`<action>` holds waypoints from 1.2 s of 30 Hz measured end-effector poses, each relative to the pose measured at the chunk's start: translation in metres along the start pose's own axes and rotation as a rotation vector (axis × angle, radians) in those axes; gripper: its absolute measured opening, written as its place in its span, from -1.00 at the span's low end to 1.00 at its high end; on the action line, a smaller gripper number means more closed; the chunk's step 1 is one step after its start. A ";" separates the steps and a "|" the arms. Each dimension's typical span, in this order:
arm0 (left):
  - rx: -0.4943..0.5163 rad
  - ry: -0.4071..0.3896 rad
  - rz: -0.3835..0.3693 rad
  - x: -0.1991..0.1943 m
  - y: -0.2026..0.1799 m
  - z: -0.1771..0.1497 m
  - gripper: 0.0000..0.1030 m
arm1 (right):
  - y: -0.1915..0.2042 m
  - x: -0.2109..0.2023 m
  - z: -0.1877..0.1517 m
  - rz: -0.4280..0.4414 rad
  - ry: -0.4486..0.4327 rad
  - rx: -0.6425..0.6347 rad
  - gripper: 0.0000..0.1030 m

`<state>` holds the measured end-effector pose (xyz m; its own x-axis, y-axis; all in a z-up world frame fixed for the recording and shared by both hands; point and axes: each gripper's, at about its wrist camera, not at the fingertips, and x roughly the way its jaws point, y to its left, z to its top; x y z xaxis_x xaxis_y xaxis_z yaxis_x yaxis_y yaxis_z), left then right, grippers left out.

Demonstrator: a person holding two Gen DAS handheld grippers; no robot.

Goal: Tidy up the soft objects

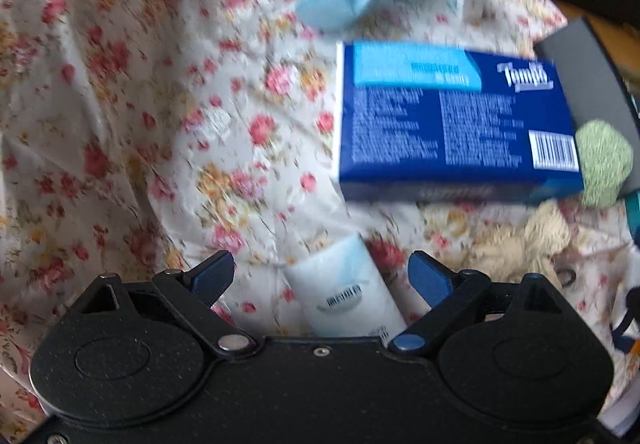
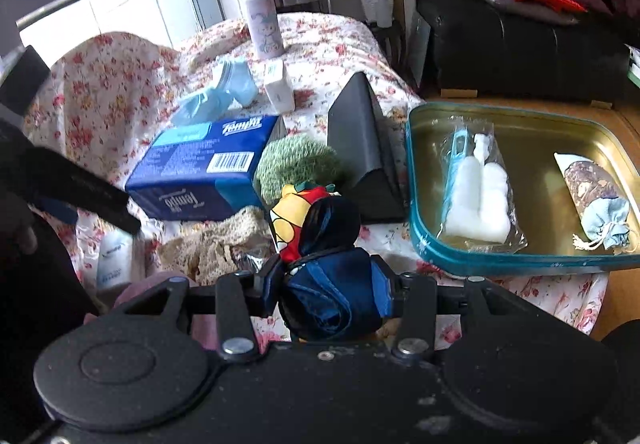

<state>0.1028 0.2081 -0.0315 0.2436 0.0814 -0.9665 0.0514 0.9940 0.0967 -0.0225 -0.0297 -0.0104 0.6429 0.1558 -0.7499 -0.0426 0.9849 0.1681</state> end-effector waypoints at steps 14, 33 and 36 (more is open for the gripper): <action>0.108 0.051 0.026 0.015 -0.020 -0.001 0.09 | -0.020 -0.007 0.006 0.052 -0.058 0.070 -0.30; -0.413 0.031 -0.047 0.015 0.094 0.051 0.08 | -0.013 0.002 0.002 0.020 -0.009 0.022 -0.23; -0.339 0.023 -0.034 0.015 0.096 0.065 0.25 | -0.007 0.001 0.004 0.022 -0.009 0.003 -0.23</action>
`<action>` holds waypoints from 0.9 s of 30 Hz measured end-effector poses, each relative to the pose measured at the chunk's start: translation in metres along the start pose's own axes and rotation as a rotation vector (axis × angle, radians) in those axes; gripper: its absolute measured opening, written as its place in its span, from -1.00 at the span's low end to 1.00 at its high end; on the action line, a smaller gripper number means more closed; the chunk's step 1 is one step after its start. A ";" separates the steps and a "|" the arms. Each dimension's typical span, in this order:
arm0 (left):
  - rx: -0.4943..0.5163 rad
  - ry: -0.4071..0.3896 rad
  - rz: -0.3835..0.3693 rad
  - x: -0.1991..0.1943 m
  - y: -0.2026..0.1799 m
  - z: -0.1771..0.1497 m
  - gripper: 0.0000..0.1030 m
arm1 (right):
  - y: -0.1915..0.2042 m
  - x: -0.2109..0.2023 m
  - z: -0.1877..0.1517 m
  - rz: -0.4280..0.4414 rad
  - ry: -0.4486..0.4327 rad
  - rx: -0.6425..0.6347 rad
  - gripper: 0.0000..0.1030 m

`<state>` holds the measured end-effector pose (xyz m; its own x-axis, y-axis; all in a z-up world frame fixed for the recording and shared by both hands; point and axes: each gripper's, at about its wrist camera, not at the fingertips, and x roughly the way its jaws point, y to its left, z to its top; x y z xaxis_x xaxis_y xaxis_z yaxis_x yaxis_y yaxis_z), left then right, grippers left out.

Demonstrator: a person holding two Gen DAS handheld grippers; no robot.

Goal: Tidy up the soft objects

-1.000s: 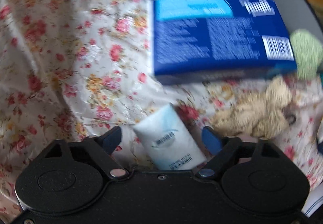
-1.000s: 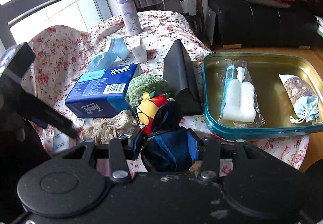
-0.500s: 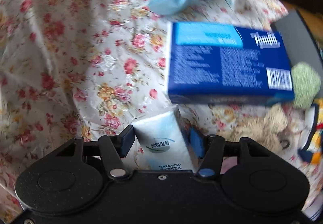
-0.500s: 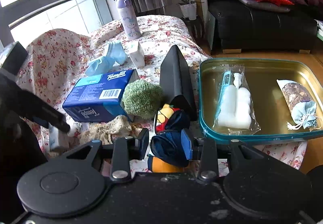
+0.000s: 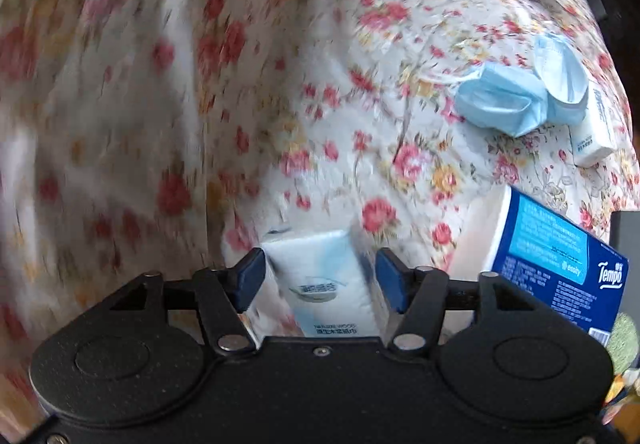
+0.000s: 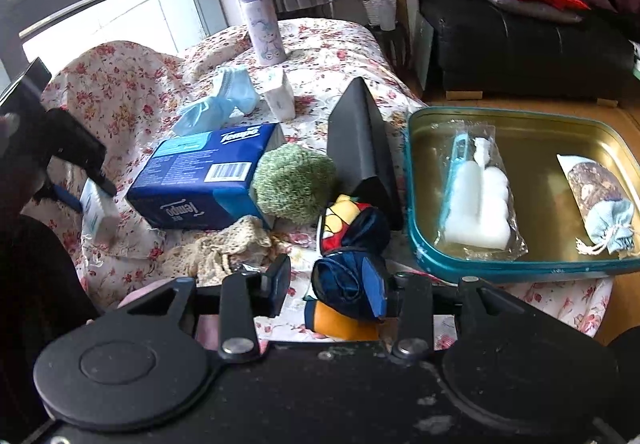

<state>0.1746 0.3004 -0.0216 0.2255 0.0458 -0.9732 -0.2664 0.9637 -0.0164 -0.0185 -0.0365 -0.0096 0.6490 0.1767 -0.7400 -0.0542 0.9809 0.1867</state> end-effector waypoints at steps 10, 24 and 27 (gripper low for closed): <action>0.613 -0.065 0.039 -0.005 -0.028 -0.005 0.49 | 0.006 0.006 0.004 0.008 0.023 -0.018 -0.23; 0.904 0.008 -0.051 0.023 -0.037 -0.024 0.49 | 0.005 0.006 0.010 -0.017 0.038 -0.023 -0.19; 0.962 -0.003 -0.027 0.029 -0.042 -0.027 0.51 | 0.006 0.006 0.009 -0.025 0.040 -0.026 -0.14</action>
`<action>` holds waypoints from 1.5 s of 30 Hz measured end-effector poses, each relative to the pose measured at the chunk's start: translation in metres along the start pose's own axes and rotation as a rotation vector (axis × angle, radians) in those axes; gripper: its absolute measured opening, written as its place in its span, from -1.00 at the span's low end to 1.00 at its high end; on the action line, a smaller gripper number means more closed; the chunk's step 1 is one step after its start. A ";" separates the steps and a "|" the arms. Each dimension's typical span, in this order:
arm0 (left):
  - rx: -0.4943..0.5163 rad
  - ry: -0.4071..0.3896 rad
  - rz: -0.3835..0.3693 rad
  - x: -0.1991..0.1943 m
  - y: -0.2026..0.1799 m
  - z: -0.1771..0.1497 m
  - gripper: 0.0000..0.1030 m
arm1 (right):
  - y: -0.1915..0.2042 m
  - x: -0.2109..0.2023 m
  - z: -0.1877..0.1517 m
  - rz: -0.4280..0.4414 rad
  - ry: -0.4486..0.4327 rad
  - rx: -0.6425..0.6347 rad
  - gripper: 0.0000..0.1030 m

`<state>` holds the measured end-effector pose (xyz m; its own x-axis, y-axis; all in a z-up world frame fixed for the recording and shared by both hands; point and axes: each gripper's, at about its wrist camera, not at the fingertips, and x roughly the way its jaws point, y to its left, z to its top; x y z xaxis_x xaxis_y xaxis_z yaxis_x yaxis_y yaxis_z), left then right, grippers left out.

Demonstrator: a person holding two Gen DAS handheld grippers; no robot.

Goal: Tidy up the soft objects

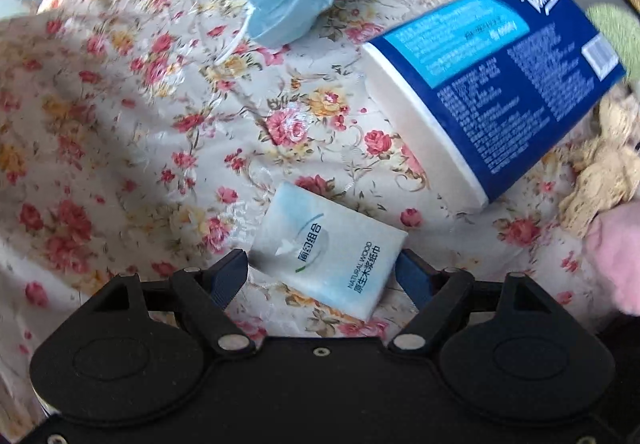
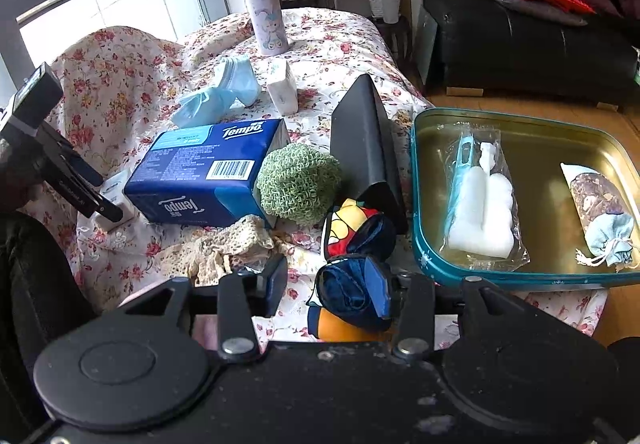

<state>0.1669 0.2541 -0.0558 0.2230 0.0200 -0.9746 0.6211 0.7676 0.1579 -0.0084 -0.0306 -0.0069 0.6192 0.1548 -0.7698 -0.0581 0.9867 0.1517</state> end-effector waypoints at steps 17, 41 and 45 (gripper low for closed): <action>-0.410 0.009 -0.026 0.005 0.047 0.008 0.40 | -0.006 0.033 -0.001 0.010 0.162 0.112 0.27; -0.617 -0.010 -0.024 0.012 0.069 -0.004 0.39 | 0.011 0.026 -0.021 0.037 -0.014 -0.723 0.93; -0.634 -0.017 -0.029 0.012 0.071 -0.005 0.39 | 0.014 0.042 -0.016 0.064 0.012 -0.780 0.93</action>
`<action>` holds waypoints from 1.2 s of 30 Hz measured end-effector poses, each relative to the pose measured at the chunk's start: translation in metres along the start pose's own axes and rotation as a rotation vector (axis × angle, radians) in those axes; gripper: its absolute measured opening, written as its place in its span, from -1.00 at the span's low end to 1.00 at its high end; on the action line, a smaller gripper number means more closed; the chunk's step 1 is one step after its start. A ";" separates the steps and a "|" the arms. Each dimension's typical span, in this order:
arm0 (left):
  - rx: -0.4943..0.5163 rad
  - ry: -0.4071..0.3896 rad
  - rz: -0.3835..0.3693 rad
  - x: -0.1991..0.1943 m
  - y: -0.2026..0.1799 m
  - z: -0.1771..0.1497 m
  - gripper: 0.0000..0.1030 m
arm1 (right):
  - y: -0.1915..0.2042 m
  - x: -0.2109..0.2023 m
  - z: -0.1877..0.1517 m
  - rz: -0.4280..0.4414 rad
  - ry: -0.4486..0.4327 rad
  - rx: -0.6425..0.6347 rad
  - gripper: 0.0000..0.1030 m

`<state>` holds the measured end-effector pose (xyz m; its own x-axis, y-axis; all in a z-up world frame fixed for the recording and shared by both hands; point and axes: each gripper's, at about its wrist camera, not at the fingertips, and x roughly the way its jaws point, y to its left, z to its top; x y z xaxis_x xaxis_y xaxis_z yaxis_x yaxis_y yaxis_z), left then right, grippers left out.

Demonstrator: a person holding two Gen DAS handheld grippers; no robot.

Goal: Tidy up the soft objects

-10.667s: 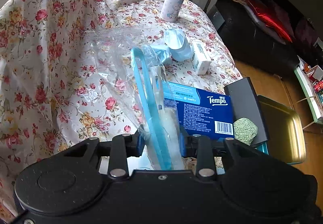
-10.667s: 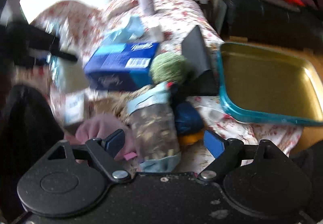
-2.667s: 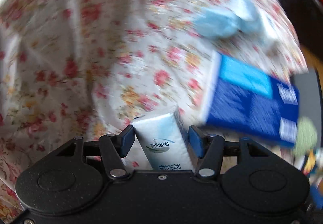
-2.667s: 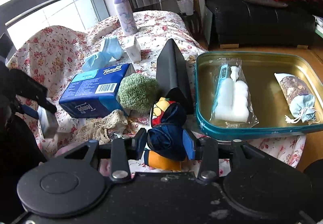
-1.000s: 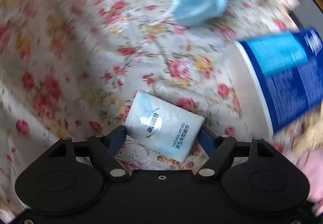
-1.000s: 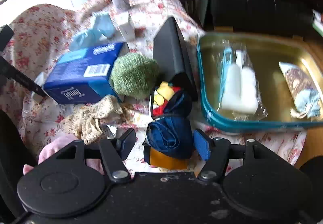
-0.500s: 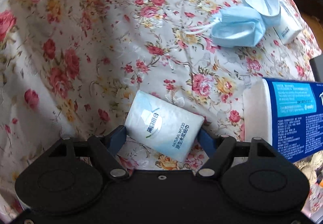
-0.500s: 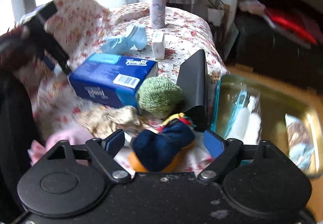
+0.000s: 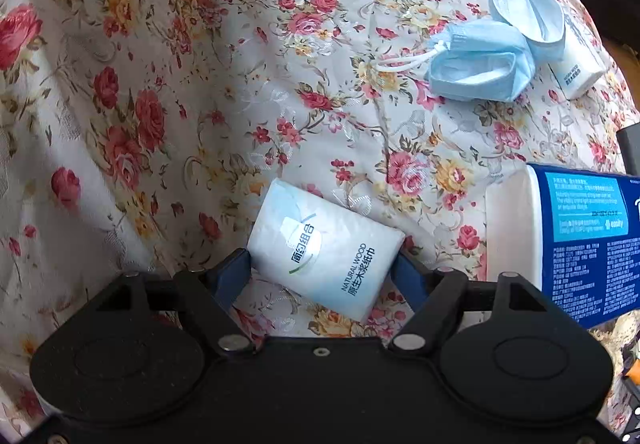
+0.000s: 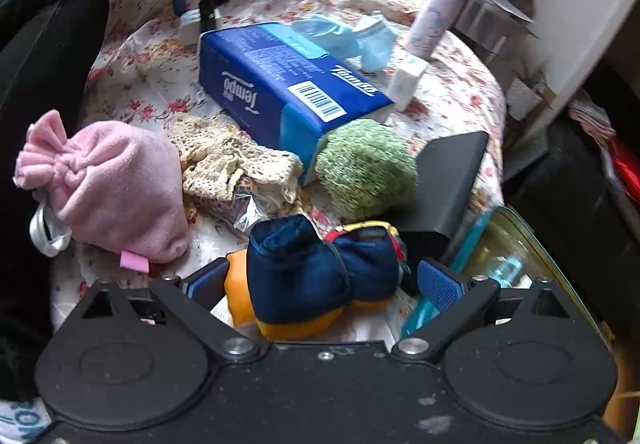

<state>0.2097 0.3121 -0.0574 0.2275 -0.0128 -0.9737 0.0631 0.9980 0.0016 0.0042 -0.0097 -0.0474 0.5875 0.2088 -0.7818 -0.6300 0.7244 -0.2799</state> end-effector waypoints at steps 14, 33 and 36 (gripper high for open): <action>-0.063 -0.046 -0.001 -0.005 0.006 -0.001 0.38 | -0.014 -0.013 -0.005 0.152 -0.015 0.316 0.51; -0.041 -0.277 0.017 -0.100 -0.073 -0.026 0.35 | -0.066 -0.078 -0.053 -0.176 -0.179 0.797 0.52; 0.020 -0.303 -0.029 -0.116 -0.111 -0.028 0.35 | -0.084 -0.077 -0.073 -0.280 -0.187 0.896 0.52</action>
<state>0.1494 0.2047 0.0491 0.5051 -0.0618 -0.8609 0.0916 0.9956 -0.0177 -0.0251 -0.1348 -0.0038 0.7781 -0.0027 -0.6281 0.1230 0.9813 0.1482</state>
